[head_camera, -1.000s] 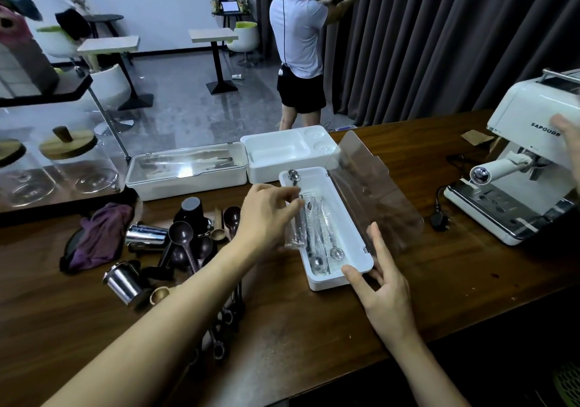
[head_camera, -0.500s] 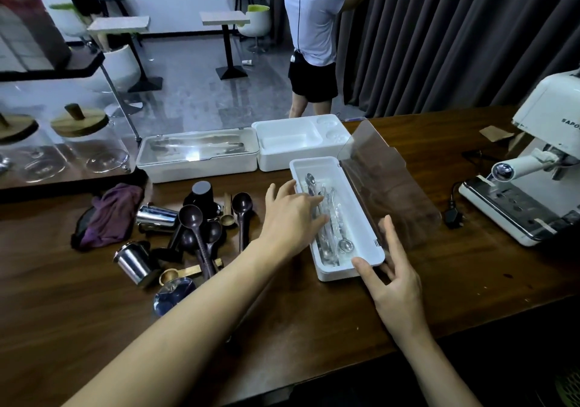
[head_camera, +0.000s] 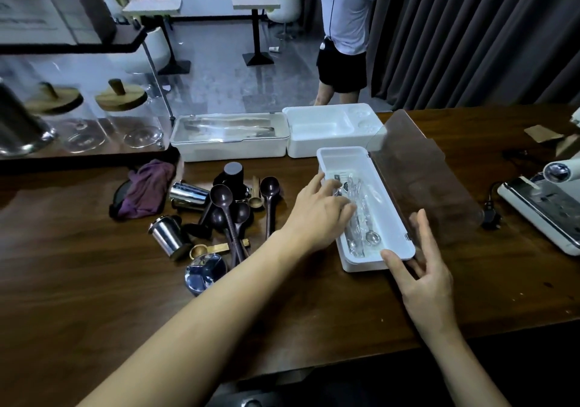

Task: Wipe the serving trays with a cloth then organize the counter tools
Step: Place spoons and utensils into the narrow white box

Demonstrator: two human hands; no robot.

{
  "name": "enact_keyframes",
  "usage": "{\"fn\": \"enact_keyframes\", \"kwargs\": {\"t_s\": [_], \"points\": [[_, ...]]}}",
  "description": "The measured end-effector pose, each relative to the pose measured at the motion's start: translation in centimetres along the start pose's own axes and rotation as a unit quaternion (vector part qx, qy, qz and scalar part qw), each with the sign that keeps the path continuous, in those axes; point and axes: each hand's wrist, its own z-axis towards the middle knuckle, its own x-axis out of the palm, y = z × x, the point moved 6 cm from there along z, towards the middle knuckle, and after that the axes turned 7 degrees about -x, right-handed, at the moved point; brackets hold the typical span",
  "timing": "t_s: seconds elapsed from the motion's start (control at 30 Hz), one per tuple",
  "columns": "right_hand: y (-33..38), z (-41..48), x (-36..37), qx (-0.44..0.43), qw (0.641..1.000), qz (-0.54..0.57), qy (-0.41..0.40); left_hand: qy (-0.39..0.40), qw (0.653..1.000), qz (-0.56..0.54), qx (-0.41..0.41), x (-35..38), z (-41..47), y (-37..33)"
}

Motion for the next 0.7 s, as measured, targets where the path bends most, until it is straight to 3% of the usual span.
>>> {"fn": "enact_keyframes", "kwargs": {"t_s": [0.1,0.33,0.57,0.7], "points": [[0.2,0.0,0.2,0.002,1.0,-0.003,0.015,0.072,0.995,-0.024,-0.059,1.1,-0.6,1.0],[1.4,0.5,1.8,-0.014,0.998,-0.052,0.044,0.107,0.985,-0.058,-0.12,-0.4,-3.0,2.6],[2.7,0.9,2.9,-0.077,0.986,-0.119,0.087,0.085,0.98,-0.086,-0.161,-0.9,-4.4,3.8],[3.4,1.2,3.0,-0.087,0.991,-0.055,0.091,0.068,0.98,-0.077,-0.173,-0.8,-4.8,4.0]]}}
